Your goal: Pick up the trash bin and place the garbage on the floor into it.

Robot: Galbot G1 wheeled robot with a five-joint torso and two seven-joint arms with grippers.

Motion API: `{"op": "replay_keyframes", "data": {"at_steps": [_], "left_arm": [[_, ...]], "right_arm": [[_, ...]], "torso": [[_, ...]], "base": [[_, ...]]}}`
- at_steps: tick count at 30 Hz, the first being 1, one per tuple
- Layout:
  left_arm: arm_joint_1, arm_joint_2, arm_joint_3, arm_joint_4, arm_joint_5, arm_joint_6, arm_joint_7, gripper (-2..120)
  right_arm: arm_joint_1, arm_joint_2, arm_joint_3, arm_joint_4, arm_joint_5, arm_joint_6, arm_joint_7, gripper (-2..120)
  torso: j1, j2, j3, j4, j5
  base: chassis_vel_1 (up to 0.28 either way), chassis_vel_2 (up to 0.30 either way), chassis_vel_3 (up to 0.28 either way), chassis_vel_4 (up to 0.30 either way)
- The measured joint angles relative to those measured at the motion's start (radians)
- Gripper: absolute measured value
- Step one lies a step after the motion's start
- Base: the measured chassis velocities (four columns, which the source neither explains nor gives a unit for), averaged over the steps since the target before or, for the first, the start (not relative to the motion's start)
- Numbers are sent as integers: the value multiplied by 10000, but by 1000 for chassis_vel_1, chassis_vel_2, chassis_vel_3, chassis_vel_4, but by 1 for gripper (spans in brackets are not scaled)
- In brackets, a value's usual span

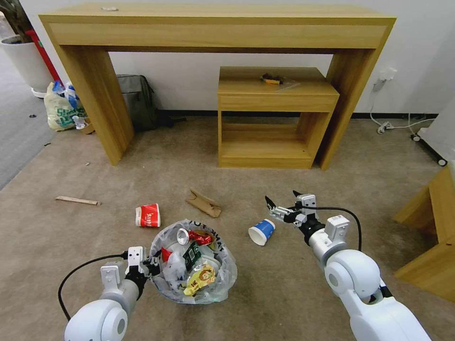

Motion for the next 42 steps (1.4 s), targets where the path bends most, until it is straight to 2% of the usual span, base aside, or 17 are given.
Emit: {"op": "replay_keyframes", "data": {"at_steps": [15, 29, 42], "left_arm": [[45, 16, -23, -10, -3, -49, 58, 0], [64, 15, -28, -40, -7, -78, 90, 0], [156, 17, -84, -93, -6, -134, 120, 0]], "right_arm": [[-172, 232, 203, -88, 78, 140, 46, 100], [-197, 215, 155, -116, 64, 33, 74, 100], [-291, 246, 193, -595, -26, 14, 128, 100]], "torso": [[0, 0, 0, -1, 1], [0, 0, 0, -1, 1], [0, 0, 0, 0, 0]], "base": [[15, 11, -14, -13], [-58, 56, 58, -58], [-3, 4, 4, -4]]}}
